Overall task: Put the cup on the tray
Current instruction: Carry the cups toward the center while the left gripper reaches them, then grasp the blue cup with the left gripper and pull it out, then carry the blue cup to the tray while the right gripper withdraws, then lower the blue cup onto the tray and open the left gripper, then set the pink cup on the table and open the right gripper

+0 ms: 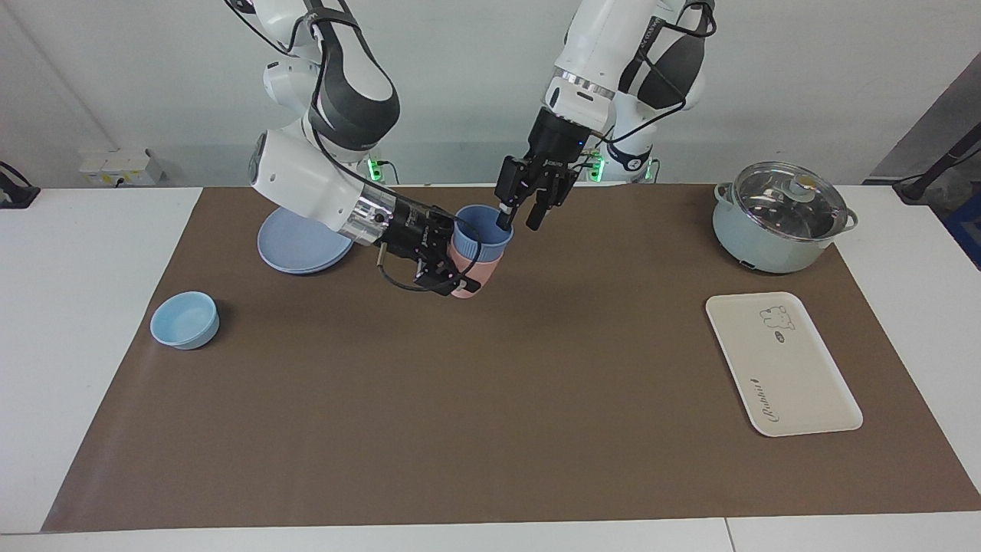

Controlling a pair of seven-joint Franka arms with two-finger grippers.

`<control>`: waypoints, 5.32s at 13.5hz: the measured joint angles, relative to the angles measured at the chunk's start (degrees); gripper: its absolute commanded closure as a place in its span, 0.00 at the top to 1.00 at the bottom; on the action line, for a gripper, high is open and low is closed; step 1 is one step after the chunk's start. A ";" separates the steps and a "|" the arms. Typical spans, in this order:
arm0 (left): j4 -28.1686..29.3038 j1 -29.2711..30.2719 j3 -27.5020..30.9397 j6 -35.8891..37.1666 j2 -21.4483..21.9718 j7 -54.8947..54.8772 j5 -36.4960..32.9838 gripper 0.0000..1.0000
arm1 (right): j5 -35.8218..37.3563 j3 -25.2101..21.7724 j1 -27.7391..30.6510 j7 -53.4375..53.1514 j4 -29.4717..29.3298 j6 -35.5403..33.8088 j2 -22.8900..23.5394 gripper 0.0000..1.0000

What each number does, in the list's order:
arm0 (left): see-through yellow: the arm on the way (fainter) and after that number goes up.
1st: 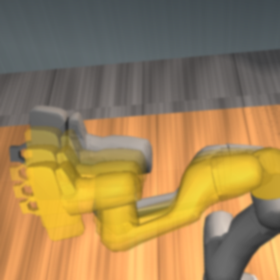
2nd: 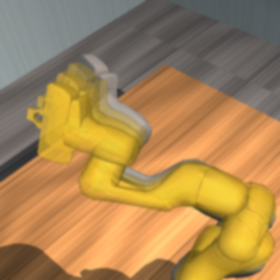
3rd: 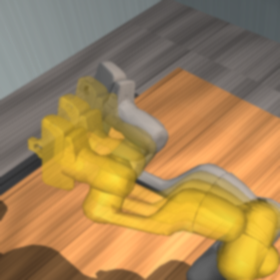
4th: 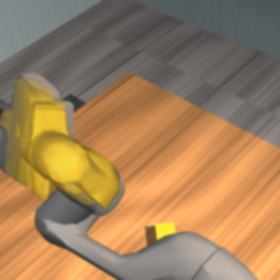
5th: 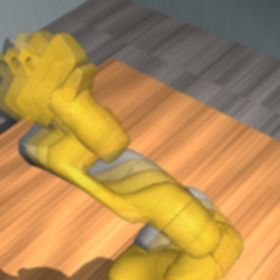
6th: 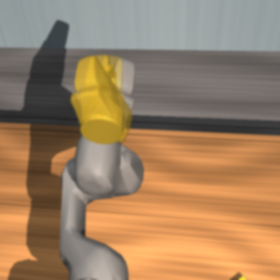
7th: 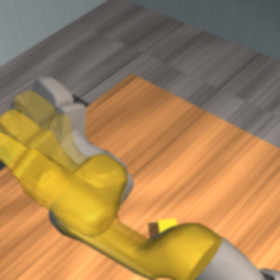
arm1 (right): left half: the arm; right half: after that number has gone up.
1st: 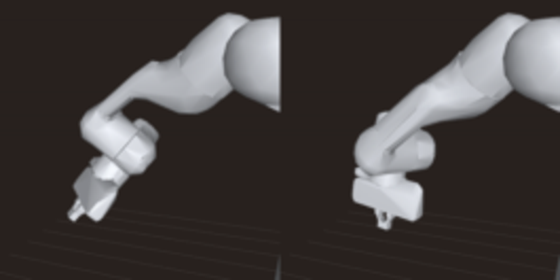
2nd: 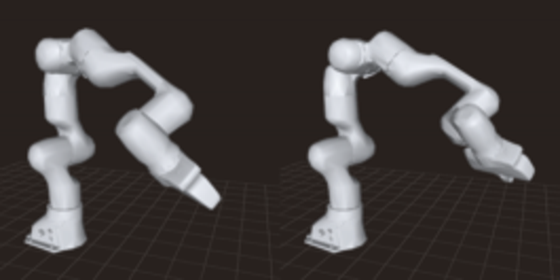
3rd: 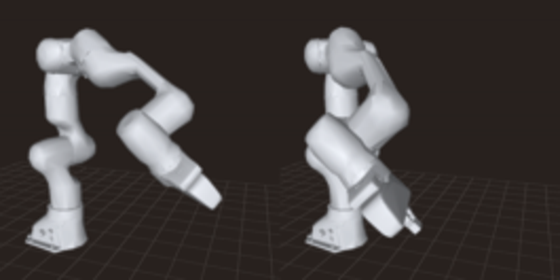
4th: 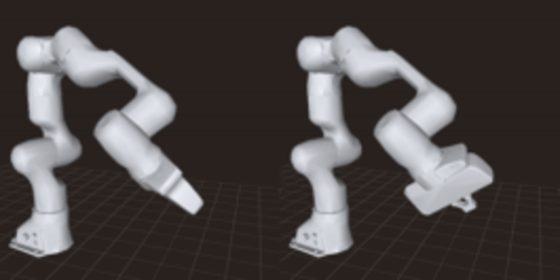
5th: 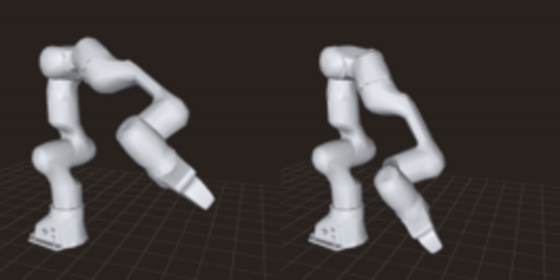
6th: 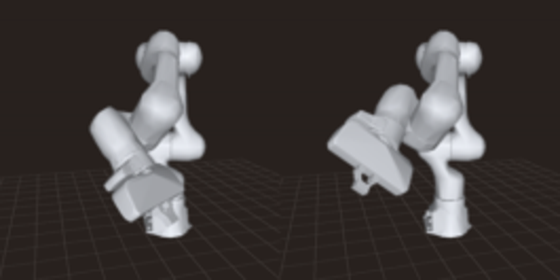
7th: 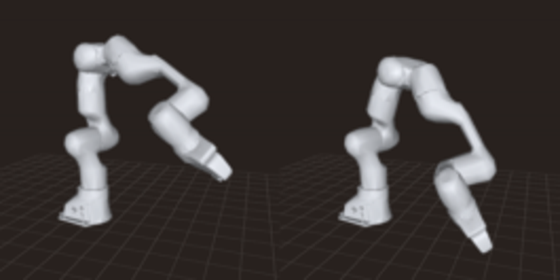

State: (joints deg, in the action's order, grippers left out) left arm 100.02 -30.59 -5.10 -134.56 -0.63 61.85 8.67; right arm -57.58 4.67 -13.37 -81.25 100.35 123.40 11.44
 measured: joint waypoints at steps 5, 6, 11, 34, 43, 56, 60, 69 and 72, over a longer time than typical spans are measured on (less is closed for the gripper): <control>-1.44 -0.23 -0.01 -1.22 -1.73 1.07 0.06 0.14 | 0.00 0.02 -0.03 -0.01 0.14 1.45 0.00 0.00; -1.77 -0.36 0.00 -1.29 -2.02 1.34 0.06 0.05 | 0.00 0.01 -0.03 -0.01 0.18 1.46 0.01 0.00; -2.43 -0.66 -0.06 -1.36 -2.89 2.45 0.06 0.00 | 0.00 -0.17 0.25 -0.08 0.26 2.11 0.01 0.00; 0.88 28.00 3.93 23.04 6.50 -38.30 0.22 0.00 | -11.12 -1.03 26.04 14.00 9.22 -12.28 1.42 0.00; 10.52 46.86 3.99 0.13 -8.05 -72.26 7.43 0.00 | -11.26 -0.88 33.96 37.01 9.66 -18.02 14.55 0.00; 16.49 46.82 3.20 -7.37 -8.50 -73.49 7.46 1.00 | -13.04 -0.89 35.10 45.75 11.71 -18.15 15.56 0.80; 15.28 45.99 2.67 -6.80 -7.97 -73.62 7.47 1.00 | -13.17 -0.89 35.62 47.89 12.47 -18.21 15.55 0.97; 1.70 36.96 1.27 26.74 1.37 -74.00 -6.63 1.00 | -11.88 -1.44 35.67 48.70 12.36 -16.21 13.11 0.99; 2.36 31.23 1.01 34.09 4.20 -71.86 -7.12 1.00 | -8.29 -1.49 35.69 49.52 12.33 -12.93 12.39 0.99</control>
State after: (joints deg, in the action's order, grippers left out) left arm 102.39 0.64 -4.09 -100.47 3.57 -10.01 1.55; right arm -65.87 3.18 22.32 -31.73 112.68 110.47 23.82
